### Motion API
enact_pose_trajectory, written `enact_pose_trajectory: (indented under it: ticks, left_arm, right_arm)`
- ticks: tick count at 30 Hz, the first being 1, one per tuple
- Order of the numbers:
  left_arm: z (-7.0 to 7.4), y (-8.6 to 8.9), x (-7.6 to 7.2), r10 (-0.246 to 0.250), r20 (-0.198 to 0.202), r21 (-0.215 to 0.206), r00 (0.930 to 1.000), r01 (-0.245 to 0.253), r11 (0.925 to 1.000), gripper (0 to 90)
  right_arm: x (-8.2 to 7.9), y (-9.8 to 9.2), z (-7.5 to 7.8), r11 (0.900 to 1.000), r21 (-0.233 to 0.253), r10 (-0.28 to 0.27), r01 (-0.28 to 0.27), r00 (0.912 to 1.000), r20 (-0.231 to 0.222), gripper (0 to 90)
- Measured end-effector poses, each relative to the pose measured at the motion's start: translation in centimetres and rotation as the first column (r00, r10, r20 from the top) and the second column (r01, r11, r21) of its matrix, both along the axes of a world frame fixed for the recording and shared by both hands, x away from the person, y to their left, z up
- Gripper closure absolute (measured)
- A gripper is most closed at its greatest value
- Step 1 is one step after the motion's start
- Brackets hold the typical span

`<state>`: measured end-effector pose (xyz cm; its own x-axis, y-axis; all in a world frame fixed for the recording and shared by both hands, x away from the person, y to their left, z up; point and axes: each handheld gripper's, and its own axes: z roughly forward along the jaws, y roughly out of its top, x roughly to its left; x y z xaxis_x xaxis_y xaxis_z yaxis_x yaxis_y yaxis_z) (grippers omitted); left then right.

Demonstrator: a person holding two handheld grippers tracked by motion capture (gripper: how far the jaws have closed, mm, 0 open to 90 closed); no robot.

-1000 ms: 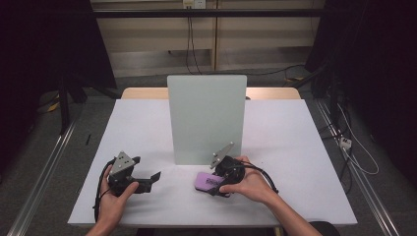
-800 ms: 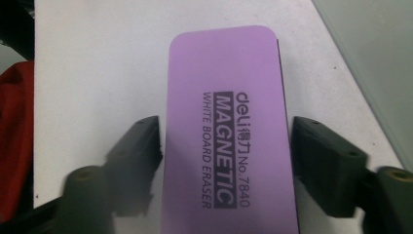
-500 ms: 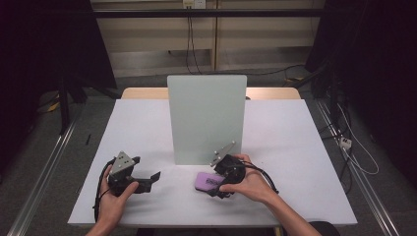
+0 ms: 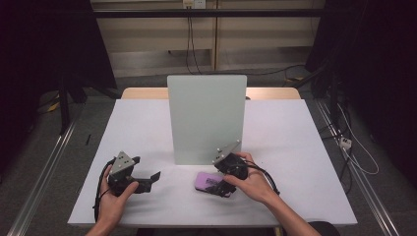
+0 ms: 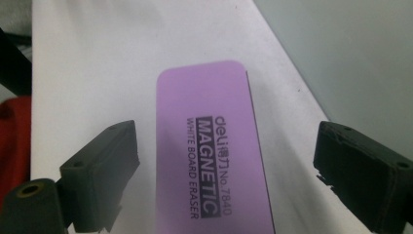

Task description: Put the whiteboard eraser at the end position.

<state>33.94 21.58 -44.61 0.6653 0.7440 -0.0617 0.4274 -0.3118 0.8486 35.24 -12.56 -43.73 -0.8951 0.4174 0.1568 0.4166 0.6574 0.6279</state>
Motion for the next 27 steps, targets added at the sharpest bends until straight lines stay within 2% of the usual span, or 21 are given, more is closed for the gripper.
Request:
enact_pose_trajectory:
  ticks: [6,8,12,14,16,19,21,27]
  left_arm:
    - [0.0,0.0,0.1,-0.004,0.001,0.004,1.0000,0.004,1.0000,5.5]
    - [0.0,-0.1,0.1,-0.003,0.001,0.006,1.0000,0.003,1.0000,5.5]
    - [0.0,-0.1,0.0,-0.002,0.002,0.004,1.0000,0.002,1.0000,5.5]
    - [0.0,-0.1,0.0,-0.001,0.002,0.006,1.0000,0.001,1.0000,5.5]
    - [0.0,0.0,0.1,0.000,0.001,0.008,1.0000,0.000,1.0000,5.5]
    - [-0.1,-0.1,0.1,-0.003,0.001,0.010,1.0000,0.002,1.0000,5.5]
    - [-0.1,-0.1,0.1,-0.003,0.001,0.007,1.0000,0.003,1.0000,5.5]
    - [0.0,-0.1,0.1,-0.001,0.000,0.007,1.0000,0.001,1.0000,5.5]
  right_arm:
    - [0.1,-0.4,0.3,0.999,0.029,-0.035,0.035,0.9993,0.008,9.1]
    - [0.2,-0.5,0.3,0.998,0.025,-0.058,0.058,0.9982,0.016,9.4]
    - [0.1,-0.5,0.5,0.995,0.054,-0.080,0.079,0.9967,0.014,9.4]
    - [0.1,-0.8,0.7,0.993,0.064,-0.097,0.094,0.9948,0.031,9.4]
    - [0.1,-1.2,0.8,0.989,0.085,-0.128,0.124,0.9906,0.046,9.5]
    - [0.1,-1.9,1.0,0.976,0.125,-0.186,0.177,0.9806,0.063,9.5]
    - [0.1,-2.3,1.1,0.971,0.129,-0.211,0.200,0.9749,0.073,9.5]
    - [-0.3,-3.4,0.8,0.961,0.142,-0.251,0.239,0.9651,0.073,9.5]
